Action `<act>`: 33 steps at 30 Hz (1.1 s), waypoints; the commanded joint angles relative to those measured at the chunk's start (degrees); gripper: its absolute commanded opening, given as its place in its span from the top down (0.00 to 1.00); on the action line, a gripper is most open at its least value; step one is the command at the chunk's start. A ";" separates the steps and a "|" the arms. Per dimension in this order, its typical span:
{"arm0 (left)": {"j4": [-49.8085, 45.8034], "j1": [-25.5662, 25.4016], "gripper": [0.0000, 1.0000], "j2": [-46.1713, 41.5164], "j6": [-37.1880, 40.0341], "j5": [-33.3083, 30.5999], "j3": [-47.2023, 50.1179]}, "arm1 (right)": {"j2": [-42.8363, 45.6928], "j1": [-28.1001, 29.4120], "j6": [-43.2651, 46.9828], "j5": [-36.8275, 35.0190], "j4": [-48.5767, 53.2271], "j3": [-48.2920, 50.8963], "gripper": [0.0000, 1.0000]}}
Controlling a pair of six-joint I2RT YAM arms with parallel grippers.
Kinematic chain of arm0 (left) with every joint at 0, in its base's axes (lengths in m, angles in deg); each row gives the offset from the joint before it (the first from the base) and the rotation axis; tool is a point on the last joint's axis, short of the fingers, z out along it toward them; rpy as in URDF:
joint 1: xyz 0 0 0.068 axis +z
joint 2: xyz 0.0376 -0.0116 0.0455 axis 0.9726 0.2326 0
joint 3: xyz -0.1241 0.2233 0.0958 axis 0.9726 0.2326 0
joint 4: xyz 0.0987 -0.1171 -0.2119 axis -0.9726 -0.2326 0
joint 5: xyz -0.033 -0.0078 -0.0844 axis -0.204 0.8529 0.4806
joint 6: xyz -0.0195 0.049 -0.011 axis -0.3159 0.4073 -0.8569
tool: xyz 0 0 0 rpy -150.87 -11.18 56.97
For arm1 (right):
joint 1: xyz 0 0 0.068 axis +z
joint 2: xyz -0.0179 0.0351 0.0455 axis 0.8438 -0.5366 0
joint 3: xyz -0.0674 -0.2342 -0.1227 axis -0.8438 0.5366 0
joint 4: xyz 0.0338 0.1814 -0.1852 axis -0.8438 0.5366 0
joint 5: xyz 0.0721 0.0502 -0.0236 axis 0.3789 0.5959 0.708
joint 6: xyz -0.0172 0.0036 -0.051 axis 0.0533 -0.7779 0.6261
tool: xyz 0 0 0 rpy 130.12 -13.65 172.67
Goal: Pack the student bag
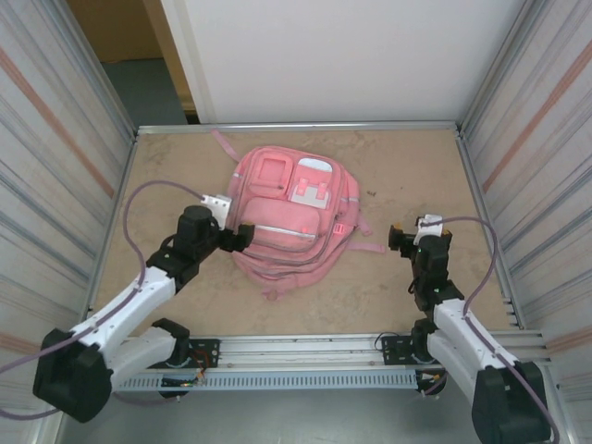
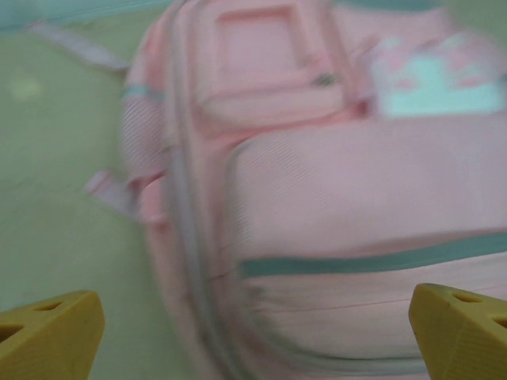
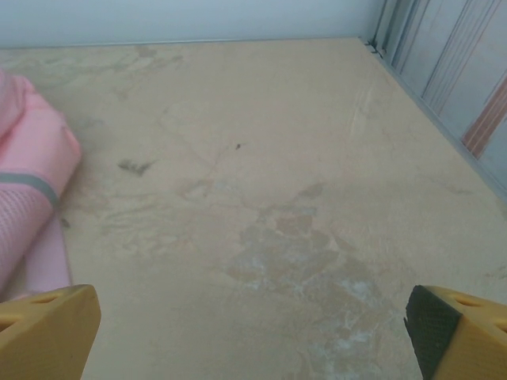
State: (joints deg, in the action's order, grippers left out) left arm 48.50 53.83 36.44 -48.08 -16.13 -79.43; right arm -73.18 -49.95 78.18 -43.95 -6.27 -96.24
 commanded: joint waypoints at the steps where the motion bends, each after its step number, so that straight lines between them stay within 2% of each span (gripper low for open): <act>1: 17.17 8.50 0.01 3.09 4.59 -1.37 3.66 | -6.47 -4.81 0.65 6.09 -15.52 1.42 0.01; 2: 15.16 11.34 0.01 4.30 3.62 1.38 2.07 | -8.96 -5.49 0.96 7.61 -16.78 0.63 0.01; 4: 22.28 14.25 0.01 6.82 5.60 3.72 3.55 | -16.08 -5.64 2.42 8.58 -22.71 -0.47 0.01; 6: 30.71 16.32 0.01 9.18 4.79 2.86 6.72 | -23.62 -6.22 4.31 10.95 -28.80 -2.28 0.01; 7: 32.87 18.29 0.01 10.49 4.33 5.64 6.96 | -27.85 -6.99 3.60 11.85 -30.78 -4.13 0.01; 8: 30.43 19.06 0.01 10.26 4.85 8.02 5.88 | -30.01 -7.45 1.63 12.77 -30.07 -5.89 0.01; 10: 37.32 19.09 0.01 11.58 7.14 10.32 7.49 | -36.37 -7.90 2.20 16.08 -27.86 -10.20 0.01; 12: 36.06 19.65 0.01 11.45 6.93 10.26 6.99 | -43.53 -8.07 2.61 16.48 -34.67 -10.64 0.01; 13: 36.92 20.30 0.01 11.71 6.62 10.42 7.27 | -44.35 -8.10 2.56 16.32 -36.14 -10.98 0.01; 15: 38.13 21.03 0.01 12.44 7.05 9.73 7.86 | -42.64 -9.40 0.94 16.94 -25.80 -14.29 0.01; 16: 36.13 21.42 0.01 12.91 6.88 9.10 7.42 | -44.09 -9.83 0.15 16.88 -26.84 -15.31 0.01; 18: 32.43 22.08 0.01 13.68 4.74 8.30 6.66 | -42.97 -10.72 -0.53 17.98 -22.71 -16.06 0.01; 19: 33.40 22.02 0.01 13.98 4.46 9.10 7.62 | -43.67 -10.72 -0.41 17.89 -24.72 -15.79 0.01; 21: 39.72 21.99 0.01 14.57 3.53 9.59 11.35 | -43.02 -10.63 -0.54 17.85 -23.14 -16.03 0.01; 25: 46.07 22.66 0.01 14.68 5.12 8.81 13.85 | -43.19 -10.54 -0.42 17.55 -23.98 -15.83 0.01; 31: 64.15 23.90 0.01 30.45 4.79 10.45 14.43 | -42.97 -9.93 -0.10 16.58 -23.75 -15.83 0.01; 33: 48.57 23.90 0.01 27.46 5.54 12.78 9.15 | -42.96 -9.88 -0.05 16.41 -23.71 -15.83 0.01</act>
State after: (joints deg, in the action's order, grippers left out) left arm 99.92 77.48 65.21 -43.49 -5.99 -65.77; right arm -116.22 -60.25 78.81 -27.27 -30.49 -111.57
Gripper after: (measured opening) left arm 0.986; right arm 0.986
